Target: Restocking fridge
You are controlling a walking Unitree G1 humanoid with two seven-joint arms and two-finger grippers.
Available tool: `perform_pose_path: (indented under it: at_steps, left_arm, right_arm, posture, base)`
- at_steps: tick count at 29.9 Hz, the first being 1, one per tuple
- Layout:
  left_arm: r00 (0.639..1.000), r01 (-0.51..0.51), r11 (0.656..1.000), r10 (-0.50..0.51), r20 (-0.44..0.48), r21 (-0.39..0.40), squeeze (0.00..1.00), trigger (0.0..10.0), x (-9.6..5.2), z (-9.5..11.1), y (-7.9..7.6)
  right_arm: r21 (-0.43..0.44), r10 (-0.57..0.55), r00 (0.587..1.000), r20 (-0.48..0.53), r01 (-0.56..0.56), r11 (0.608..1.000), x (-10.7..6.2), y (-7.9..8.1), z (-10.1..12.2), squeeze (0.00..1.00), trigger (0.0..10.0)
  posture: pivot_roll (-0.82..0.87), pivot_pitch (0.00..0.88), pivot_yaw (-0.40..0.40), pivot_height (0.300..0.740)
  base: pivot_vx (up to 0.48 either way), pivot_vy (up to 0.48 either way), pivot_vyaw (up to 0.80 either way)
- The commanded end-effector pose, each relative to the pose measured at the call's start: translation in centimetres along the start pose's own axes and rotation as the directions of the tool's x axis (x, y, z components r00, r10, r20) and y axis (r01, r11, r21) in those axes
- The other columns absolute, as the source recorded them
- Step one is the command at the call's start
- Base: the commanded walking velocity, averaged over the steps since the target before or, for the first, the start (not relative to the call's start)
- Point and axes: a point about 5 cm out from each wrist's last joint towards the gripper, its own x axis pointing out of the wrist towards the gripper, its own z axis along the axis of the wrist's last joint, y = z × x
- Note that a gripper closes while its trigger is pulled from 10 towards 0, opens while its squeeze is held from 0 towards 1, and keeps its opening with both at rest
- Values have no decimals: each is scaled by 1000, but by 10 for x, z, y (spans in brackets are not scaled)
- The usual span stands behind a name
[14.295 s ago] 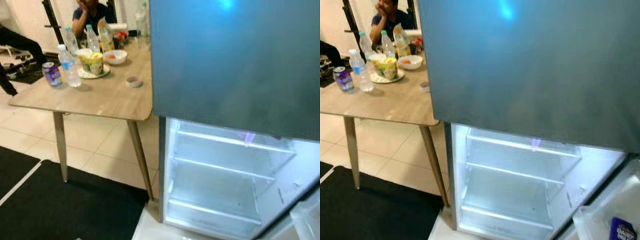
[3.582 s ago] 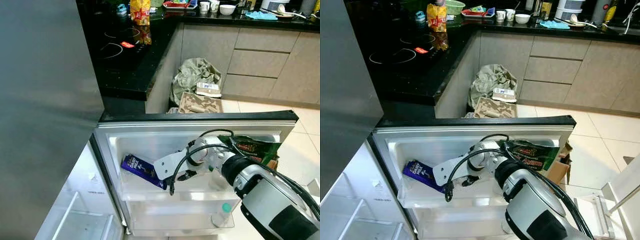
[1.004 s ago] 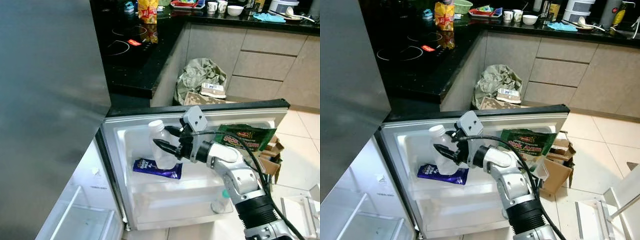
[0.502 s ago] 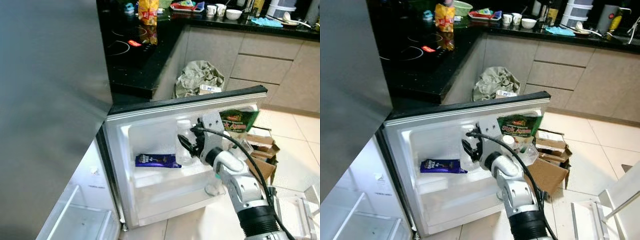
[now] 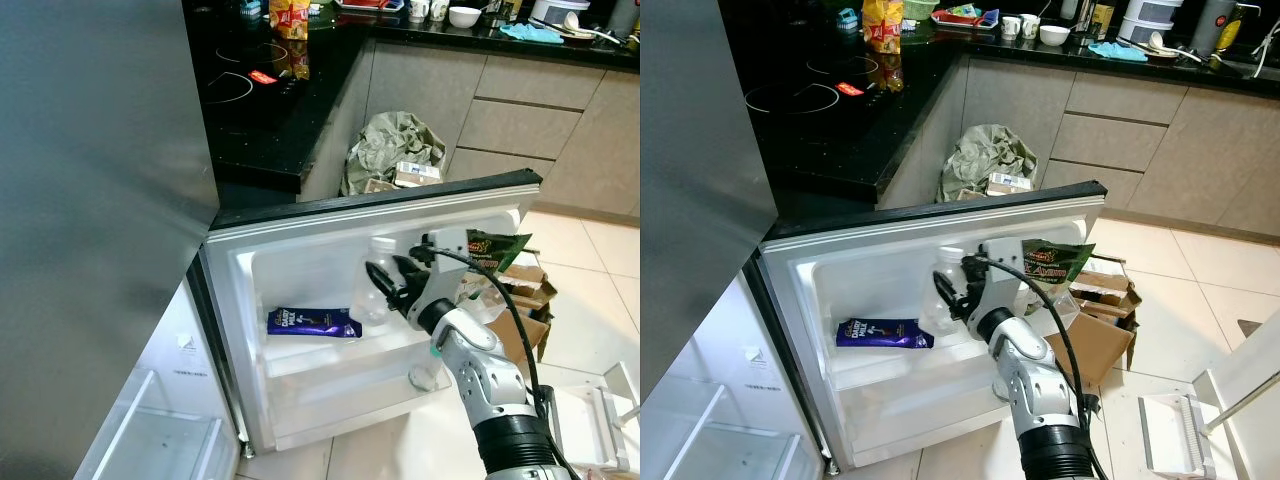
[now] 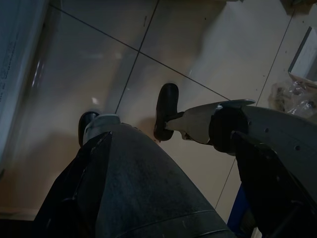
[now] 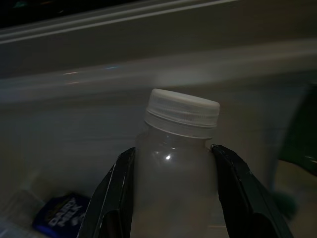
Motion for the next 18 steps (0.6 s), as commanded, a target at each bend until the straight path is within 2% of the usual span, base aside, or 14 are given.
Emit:
perform_pose_path:
  at_steps: [1,6,11,15,17,18]
  left_arm:
    - [999,2,999,-3,-43,-36,0,10000,-2,-17,-2]
    - [999,2,999,-3,-43,-35,0,10000,-3,-17,-1]
    - [999,5,1000,-6,-50,-22,0,10000,-4,-17,1]
    - [999,6,1000,-7,-51,-19,0,10000,-5,-17,1]
    - [999,6,1000,-7,-52,-15,0,10000,-7,-18,4]
    - [999,6,1000,-7,-52,-15,0,10000,-7,-18,4]
  right_arm:
    - [-22,-33,998,44,34,999,1,-2,4,0,0]
    - [-27,-64,995,73,66,997,0,-3,1,0,0]
    - [13,-2,993,116,0,1000,2,10,-3,0,0]
    - [6,-10,992,124,9,1000,3,11,-4,0,0]
    - [-87,-48,990,134,60,994,4,6,-4,0,0]
    - [-87,-48,990,134,60,994,4,6,-4,0,0]
  posture:
    - [-142,78,-63,740]
    - [-136,84,-59,740]
    - [-132,102,-39,740]
    - [-130,107,-37,740]
    - [-126,119,-29,740]
    - [-126,119,-29,740]
  base:
    - [0,0,0]
    - [0,0,0]
    - [0,0,0]
    - [0,0,0]
    - [0,0,0]
    - [0,0,0]
